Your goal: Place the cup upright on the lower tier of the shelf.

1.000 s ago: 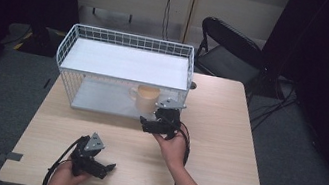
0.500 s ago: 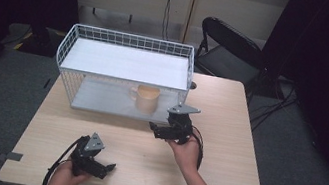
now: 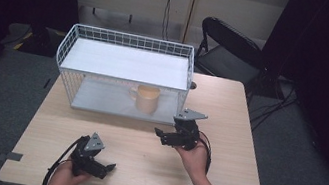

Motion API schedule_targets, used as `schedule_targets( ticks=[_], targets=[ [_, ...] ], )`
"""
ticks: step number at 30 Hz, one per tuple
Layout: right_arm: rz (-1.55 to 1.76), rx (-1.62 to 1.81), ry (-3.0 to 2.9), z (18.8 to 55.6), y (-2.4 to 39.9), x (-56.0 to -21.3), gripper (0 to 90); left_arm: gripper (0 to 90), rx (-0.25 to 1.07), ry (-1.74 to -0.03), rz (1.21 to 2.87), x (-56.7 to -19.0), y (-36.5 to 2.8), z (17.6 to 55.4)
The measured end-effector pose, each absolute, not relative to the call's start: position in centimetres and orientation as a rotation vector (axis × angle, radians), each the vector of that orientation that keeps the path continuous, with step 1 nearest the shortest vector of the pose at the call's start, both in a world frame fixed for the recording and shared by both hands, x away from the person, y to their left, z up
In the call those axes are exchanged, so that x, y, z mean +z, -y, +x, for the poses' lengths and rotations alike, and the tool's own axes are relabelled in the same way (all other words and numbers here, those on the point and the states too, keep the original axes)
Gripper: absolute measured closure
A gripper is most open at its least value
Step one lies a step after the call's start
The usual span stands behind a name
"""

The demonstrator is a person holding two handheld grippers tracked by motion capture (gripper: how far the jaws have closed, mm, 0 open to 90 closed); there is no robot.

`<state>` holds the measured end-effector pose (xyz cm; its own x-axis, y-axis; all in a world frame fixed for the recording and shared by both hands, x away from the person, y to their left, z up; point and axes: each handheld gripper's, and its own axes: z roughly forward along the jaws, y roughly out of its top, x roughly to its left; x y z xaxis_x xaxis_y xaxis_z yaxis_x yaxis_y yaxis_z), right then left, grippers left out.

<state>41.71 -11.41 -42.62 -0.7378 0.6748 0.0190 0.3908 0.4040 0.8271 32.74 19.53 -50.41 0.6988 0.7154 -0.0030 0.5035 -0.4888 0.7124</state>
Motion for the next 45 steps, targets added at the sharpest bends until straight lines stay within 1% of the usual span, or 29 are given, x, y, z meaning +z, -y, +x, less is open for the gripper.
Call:
schedule_targets(
  ticks=[13,24,45],
  targets=[
    [0.868,1.253,-2.37,40.6,12.8,-42.8,14.9,0.1,0.384,-0.926,2.194,-50.4,-19.5,32.7],
    [0.841,1.246,-2.386,40.0,14.8,-43.2,14.9,0.1,0.384,-0.926,2.194,-50.4,-19.5,32.7],
    [0.87,1.243,-2.391,39.1,18.3,-43.7,14.8,0.1,0.384,-0.926,2.194,-50.4,-19.5,32.7]
  ],
)
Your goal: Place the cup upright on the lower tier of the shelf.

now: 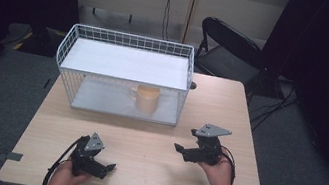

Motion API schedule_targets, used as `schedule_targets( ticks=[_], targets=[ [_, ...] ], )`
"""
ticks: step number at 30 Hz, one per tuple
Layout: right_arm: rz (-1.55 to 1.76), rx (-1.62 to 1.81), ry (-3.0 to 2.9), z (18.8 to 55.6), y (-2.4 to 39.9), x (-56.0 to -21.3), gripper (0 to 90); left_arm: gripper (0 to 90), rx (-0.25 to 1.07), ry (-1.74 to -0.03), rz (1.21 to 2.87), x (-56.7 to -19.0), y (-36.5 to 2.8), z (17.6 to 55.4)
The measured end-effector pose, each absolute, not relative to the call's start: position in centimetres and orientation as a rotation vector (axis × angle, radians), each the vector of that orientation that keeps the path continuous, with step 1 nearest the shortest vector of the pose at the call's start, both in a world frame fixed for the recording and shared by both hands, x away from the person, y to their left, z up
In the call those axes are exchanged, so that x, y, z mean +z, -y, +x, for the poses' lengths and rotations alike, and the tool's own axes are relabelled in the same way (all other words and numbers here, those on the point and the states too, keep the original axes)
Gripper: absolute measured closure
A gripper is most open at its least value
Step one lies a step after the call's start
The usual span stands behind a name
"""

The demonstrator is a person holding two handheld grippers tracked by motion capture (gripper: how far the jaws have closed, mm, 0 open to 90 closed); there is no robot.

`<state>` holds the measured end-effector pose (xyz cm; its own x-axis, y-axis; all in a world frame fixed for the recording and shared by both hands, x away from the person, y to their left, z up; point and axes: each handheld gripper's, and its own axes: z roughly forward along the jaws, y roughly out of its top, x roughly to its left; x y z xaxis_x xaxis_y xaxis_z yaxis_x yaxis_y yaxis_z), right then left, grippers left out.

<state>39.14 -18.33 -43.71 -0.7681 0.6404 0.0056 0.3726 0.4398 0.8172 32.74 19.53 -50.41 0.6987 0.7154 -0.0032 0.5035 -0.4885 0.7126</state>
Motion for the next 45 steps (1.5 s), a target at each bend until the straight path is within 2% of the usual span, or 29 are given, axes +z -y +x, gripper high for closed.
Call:
schedule_targets(
  ticks=[45],
  targets=[
    [0.895,1.11,-2.47,36.8,25.4,-49.4,14.0,0.1,0.384,-0.926,2.195,-50.4,-19.5,32.7]
  ],
)
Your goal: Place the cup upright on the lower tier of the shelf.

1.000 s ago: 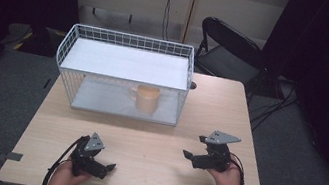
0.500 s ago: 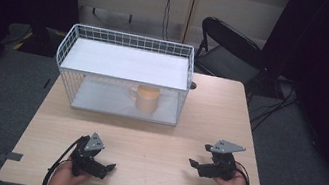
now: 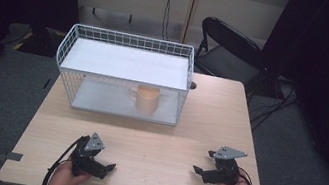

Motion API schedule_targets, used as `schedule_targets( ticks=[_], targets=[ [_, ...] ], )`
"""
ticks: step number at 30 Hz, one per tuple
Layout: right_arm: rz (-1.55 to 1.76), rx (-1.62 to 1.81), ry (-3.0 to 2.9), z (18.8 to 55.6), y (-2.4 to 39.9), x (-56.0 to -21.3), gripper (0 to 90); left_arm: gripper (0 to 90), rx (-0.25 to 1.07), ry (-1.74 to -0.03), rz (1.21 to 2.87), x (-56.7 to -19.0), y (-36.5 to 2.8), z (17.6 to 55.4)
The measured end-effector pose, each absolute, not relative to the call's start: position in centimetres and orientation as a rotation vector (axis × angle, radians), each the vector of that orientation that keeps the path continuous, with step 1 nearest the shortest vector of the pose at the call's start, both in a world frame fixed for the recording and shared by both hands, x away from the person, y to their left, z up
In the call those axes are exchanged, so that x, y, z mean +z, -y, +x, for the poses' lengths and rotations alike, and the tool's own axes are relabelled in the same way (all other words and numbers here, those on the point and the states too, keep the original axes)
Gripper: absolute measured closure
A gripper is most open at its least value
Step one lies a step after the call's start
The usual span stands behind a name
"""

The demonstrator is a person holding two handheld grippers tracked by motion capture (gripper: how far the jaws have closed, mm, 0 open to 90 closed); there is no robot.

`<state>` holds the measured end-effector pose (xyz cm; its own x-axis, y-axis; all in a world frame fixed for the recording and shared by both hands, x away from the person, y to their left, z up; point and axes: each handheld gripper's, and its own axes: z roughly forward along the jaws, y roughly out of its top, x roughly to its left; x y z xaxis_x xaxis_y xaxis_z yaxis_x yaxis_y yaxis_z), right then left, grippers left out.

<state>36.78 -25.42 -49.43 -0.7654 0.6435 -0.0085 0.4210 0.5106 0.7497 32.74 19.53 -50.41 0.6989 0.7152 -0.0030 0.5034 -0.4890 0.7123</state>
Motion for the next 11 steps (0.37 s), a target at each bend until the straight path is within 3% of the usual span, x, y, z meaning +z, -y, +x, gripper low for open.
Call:
schedule_targets(
  ticks=[11],
  targets=[
    [0.869,1.081,-2.498,36.77,25.21,-49.81,13.6,0.1,0.384,-0.926,2.195,-50.41,-19.53,32.74]
  ],
)
